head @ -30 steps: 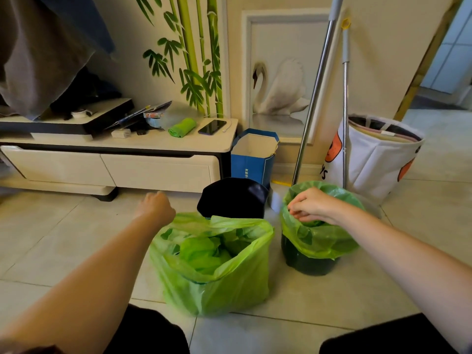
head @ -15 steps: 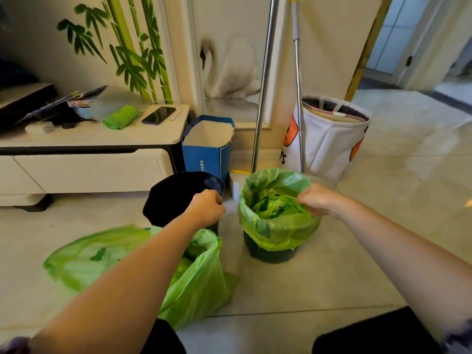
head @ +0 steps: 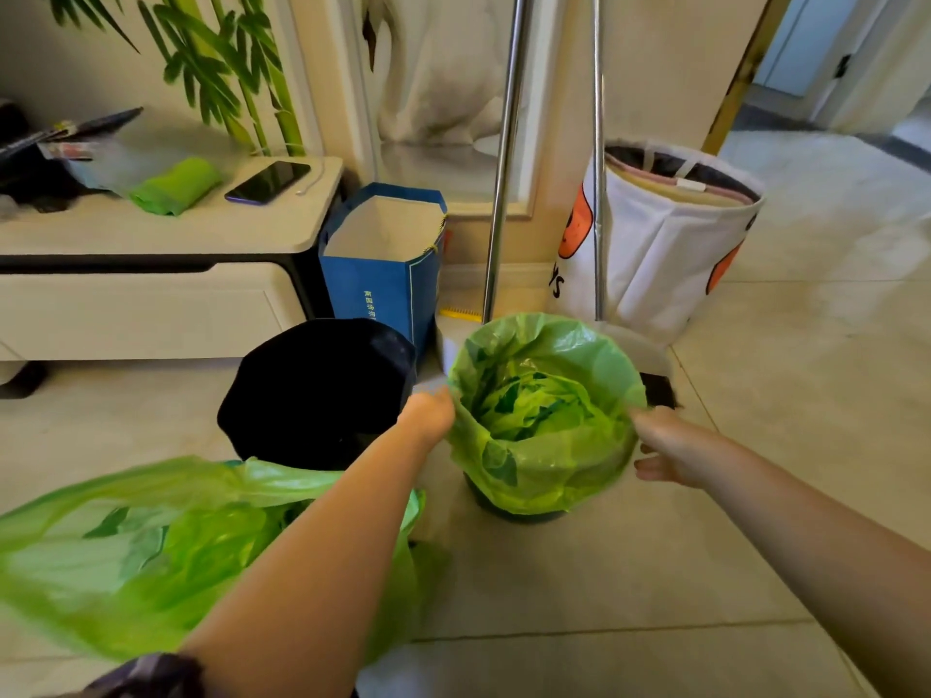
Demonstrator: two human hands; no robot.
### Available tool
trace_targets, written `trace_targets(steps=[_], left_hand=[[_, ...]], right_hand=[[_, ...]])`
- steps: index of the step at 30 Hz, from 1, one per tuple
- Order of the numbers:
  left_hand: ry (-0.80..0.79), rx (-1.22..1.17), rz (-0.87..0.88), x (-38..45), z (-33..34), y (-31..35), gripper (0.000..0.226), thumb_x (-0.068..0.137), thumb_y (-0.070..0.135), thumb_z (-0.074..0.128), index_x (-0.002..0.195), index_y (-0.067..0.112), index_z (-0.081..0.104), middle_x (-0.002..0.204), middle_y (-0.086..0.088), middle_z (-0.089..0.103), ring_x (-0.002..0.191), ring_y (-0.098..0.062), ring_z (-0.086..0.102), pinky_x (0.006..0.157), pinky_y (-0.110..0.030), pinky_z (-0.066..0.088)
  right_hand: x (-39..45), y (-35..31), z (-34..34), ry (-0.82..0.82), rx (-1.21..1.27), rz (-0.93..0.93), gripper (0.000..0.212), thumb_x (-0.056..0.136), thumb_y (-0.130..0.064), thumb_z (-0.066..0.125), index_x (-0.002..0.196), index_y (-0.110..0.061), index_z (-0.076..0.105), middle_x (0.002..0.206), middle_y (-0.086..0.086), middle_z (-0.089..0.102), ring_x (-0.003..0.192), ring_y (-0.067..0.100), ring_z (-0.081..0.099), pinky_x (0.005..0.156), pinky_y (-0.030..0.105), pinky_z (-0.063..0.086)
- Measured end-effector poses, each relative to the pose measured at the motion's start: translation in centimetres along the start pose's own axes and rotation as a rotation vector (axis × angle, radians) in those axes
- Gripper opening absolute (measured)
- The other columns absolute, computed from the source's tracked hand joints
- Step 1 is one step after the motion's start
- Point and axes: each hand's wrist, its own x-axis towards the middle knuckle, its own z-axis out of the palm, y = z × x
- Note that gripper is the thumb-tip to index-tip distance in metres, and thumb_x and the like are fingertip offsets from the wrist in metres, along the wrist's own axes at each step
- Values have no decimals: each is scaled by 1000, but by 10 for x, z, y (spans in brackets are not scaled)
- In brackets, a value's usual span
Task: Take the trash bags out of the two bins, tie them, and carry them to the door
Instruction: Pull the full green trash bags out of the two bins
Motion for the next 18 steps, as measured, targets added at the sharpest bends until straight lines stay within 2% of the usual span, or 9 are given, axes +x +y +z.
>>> trace_targets(steps=[3,6,8,10,13,16,18], left_hand=[[57,-161,-149,17,9,-1,58,101,39,26,142,-2,34,141,-23,44,126,-40,47,107,-47,41],[51,-317,-269,28,18,-9,59,99,49,25,143,10,34,129,-20,51,115,-39,53,99,-47,46],[45,-392,-316,34,22,-12,59,97,55,26,137,13,39,110,-18,58,106,-37,58,91,-45,50],[34,-430,-321,37,23,-13,49,97,53,27,127,17,42,94,-16,58,97,-36,60,86,-44,50],[-38,-505,-324,36,24,-12,38,98,46,36,109,12,49,89,-15,59,81,-31,60,84,-45,52],[-35,-484,-260,37,25,-10,36,94,38,50,109,6,60,90,-13,63,76,-28,61,64,-35,53],[48,-494,-209,42,23,-8,37,92,31,55,117,5,60,96,-13,65,80,-28,63,59,-32,52]], right_hand=[[19,5,0,-51,99,54,39,94,-47,43,118,-17,49,111,15,52,98,33,59,69,34,51],[33,7,-3,-43,176,36,36,93,-40,49,119,-15,54,102,11,58,87,28,60,65,31,50],[37,8,-6,-31,216,55,38,93,-42,50,120,-16,52,106,12,57,90,27,58,70,35,51],[40,8,-7,-16,241,109,45,92,-52,45,120,-16,46,116,13,50,103,29,54,76,39,51],[41,7,-8,-51,317,209,49,93,-58,35,111,-13,43,112,17,51,103,32,55,80,42,49],[38,5,-9,-89,429,183,28,94,-43,46,98,-15,52,95,11,58,84,27,58,75,40,48],[39,2,-12,-20,499,115,14,94,-23,53,106,-15,54,94,9,60,79,22,59,65,38,51]])
